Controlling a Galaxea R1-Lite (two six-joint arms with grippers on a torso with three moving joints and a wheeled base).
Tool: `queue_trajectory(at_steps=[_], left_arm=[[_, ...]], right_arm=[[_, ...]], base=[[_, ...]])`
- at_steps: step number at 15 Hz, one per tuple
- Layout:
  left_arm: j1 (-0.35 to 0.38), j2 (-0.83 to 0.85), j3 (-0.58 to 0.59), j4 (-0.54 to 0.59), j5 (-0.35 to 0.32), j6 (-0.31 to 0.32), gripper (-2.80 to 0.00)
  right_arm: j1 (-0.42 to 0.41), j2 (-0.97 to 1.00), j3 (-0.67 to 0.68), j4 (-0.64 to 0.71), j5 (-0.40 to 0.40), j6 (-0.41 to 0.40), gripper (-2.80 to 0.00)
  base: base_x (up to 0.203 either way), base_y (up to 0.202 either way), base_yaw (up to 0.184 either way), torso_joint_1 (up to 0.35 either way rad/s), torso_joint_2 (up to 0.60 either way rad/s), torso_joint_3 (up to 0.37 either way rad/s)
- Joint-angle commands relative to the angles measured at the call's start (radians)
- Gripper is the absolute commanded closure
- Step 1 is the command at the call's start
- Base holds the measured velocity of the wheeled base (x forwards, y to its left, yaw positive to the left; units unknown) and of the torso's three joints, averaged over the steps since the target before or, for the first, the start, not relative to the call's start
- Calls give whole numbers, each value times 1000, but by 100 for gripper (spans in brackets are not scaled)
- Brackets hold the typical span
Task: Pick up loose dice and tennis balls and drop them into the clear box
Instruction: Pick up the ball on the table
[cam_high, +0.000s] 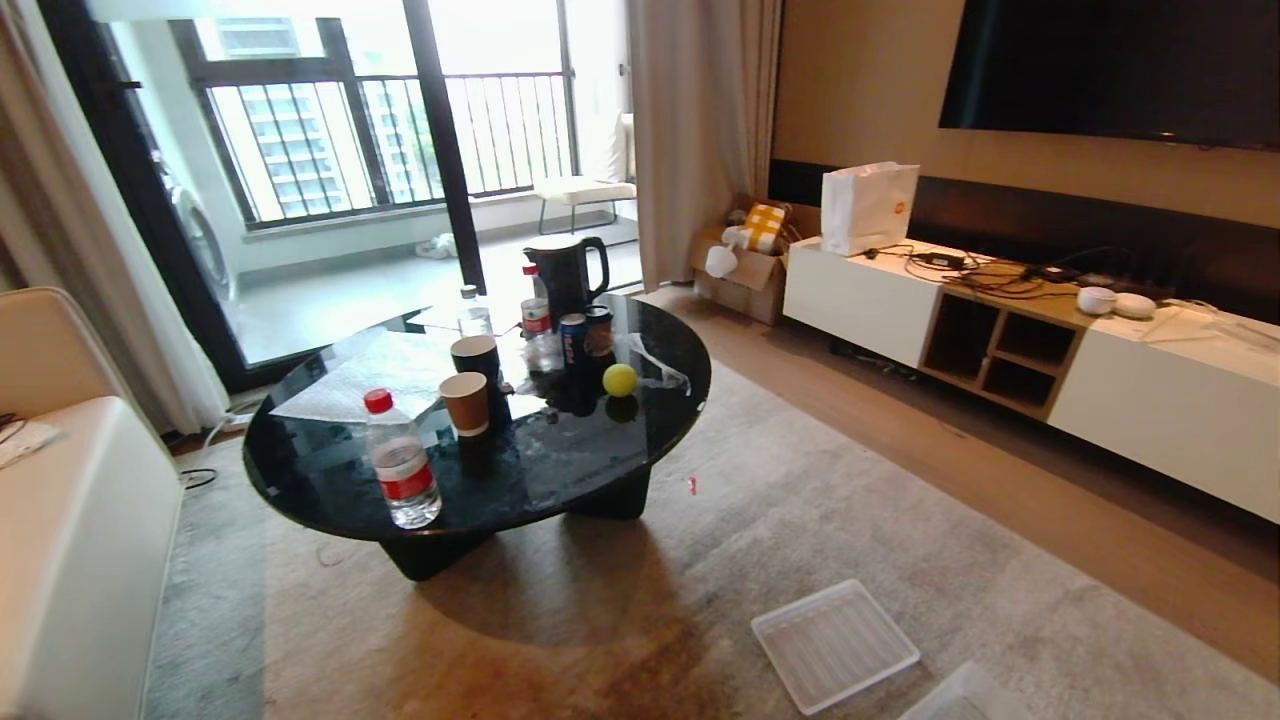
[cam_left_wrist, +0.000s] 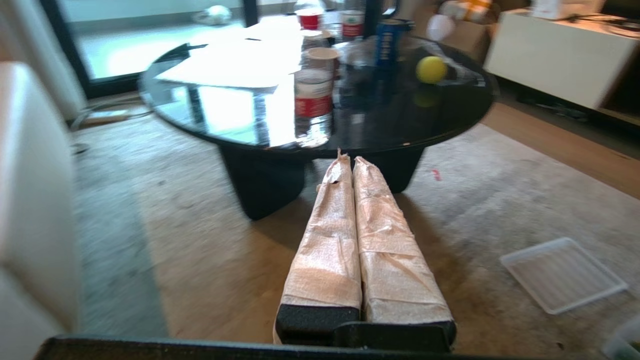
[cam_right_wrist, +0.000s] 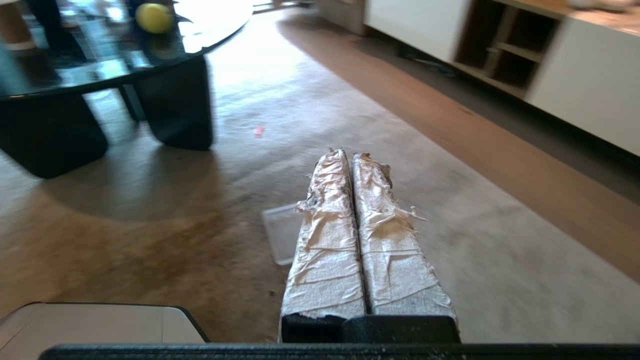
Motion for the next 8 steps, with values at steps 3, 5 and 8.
queue_trajectory(at_steps=[3, 5, 8], left_arm=[[0, 0, 2, 1, 0, 0, 0], [0, 0, 2, 1, 0, 0, 0], [0, 0, 2, 1, 0, 0, 0]], right_arm=[[0, 0, 0, 1, 1, 0, 0], [0, 0, 0, 1, 1, 0, 0], [0, 0, 0, 1, 1, 0, 0]], base=[[0, -9, 163, 2, 4, 2], [1, -8, 166, 2, 4, 1], [0, -9, 164, 2, 4, 2]])
